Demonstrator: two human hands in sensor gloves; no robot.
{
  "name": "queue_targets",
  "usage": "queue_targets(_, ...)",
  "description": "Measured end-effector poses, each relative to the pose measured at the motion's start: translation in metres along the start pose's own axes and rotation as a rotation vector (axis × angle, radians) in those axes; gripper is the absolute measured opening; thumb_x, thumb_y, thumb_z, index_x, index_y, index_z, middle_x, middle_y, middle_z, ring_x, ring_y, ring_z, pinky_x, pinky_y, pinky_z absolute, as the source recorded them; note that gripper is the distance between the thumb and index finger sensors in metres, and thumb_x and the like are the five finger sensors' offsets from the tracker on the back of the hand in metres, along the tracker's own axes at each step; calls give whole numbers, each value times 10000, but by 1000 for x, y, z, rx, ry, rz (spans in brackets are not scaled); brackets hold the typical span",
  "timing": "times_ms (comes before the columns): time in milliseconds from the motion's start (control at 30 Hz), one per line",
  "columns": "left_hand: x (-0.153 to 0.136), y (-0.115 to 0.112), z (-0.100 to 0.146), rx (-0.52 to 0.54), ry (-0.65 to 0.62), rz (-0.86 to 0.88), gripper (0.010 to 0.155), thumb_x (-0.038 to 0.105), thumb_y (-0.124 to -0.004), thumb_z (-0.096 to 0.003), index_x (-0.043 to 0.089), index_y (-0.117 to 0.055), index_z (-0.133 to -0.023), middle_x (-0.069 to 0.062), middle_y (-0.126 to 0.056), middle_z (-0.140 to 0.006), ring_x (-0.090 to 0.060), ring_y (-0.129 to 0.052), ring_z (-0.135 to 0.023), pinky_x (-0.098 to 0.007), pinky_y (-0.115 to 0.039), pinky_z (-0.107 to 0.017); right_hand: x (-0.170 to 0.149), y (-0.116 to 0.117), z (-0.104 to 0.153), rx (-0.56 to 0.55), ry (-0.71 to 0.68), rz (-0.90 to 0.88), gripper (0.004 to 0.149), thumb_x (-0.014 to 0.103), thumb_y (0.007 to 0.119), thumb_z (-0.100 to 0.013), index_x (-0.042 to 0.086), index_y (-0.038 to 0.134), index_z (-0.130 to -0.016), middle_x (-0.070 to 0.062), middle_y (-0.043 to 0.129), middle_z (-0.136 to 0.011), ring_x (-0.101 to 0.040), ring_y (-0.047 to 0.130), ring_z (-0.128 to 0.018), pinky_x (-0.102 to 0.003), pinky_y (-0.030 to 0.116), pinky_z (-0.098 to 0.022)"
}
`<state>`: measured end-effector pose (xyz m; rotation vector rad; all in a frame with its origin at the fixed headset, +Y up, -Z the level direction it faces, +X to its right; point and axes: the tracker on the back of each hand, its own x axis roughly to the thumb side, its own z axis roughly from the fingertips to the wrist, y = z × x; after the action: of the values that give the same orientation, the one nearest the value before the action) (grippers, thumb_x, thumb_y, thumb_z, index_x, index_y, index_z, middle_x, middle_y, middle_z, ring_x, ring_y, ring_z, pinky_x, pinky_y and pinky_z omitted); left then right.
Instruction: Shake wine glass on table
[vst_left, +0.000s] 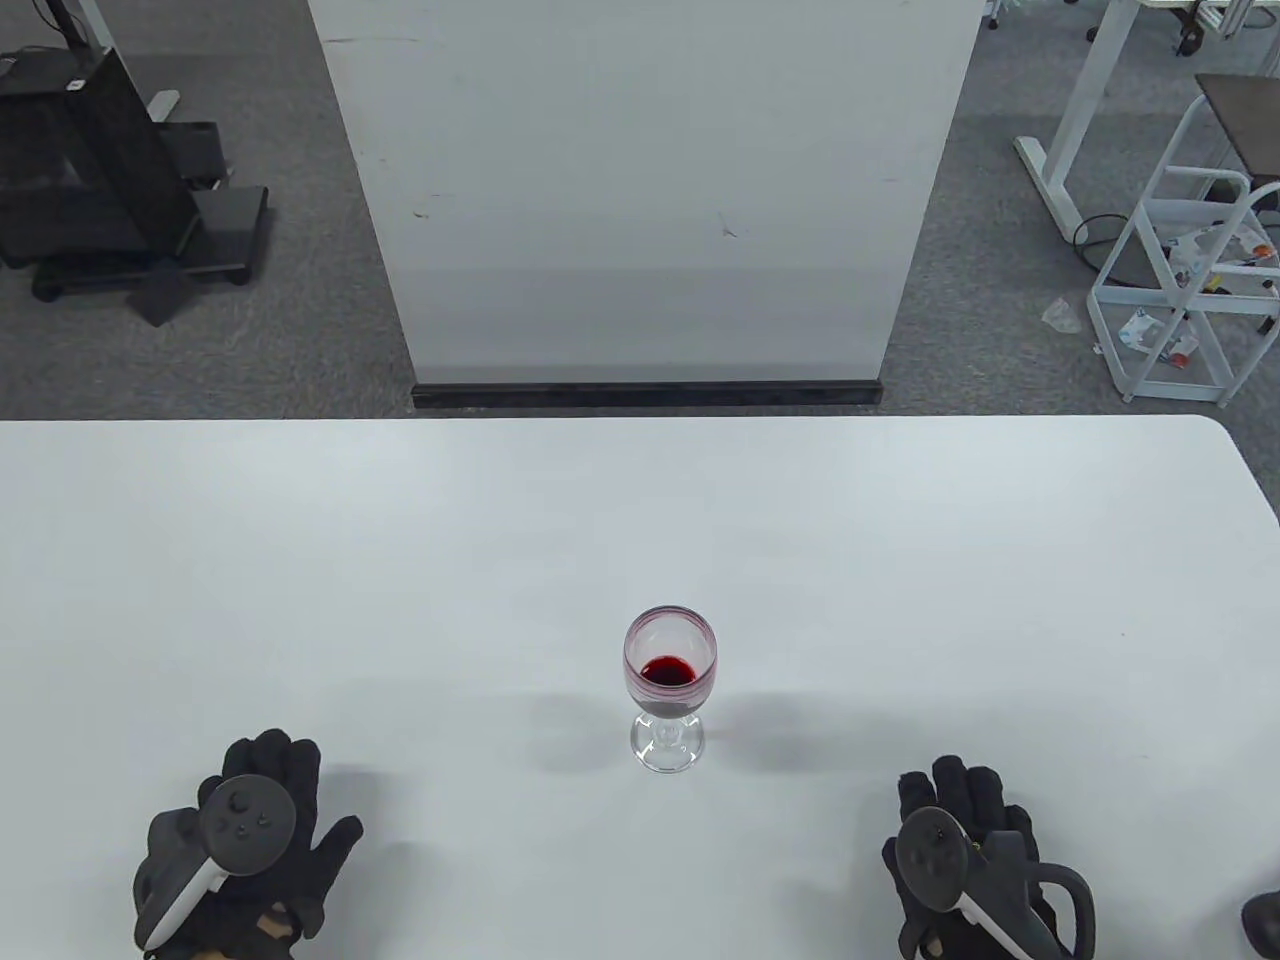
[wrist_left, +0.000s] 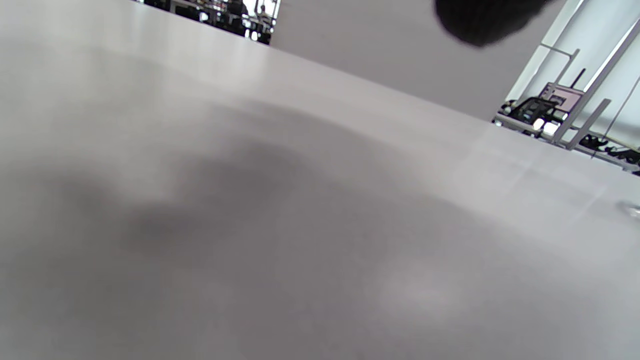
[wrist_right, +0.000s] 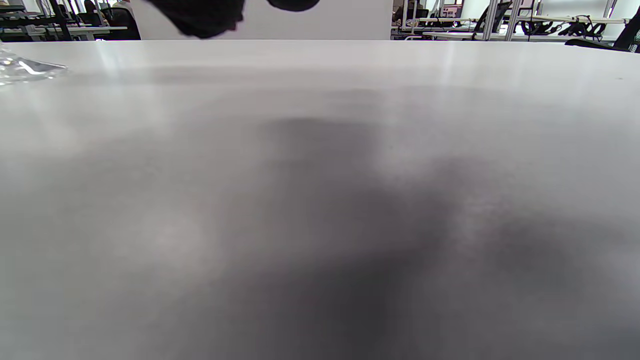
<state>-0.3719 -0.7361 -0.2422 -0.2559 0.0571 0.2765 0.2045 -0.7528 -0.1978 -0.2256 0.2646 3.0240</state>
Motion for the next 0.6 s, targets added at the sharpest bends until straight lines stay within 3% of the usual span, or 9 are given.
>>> queue_targets(600,0,0,0,-4,-8,12,795,593,-597,-464,290,-134,-1035,10,9,-1113,-270,80,-1022,-463,10,-730,-2,2,0,29,26,-24,667,503,668,-509,270,368,-1057,-44,246,-1156,-356,259,-1063,-597,389,-754)
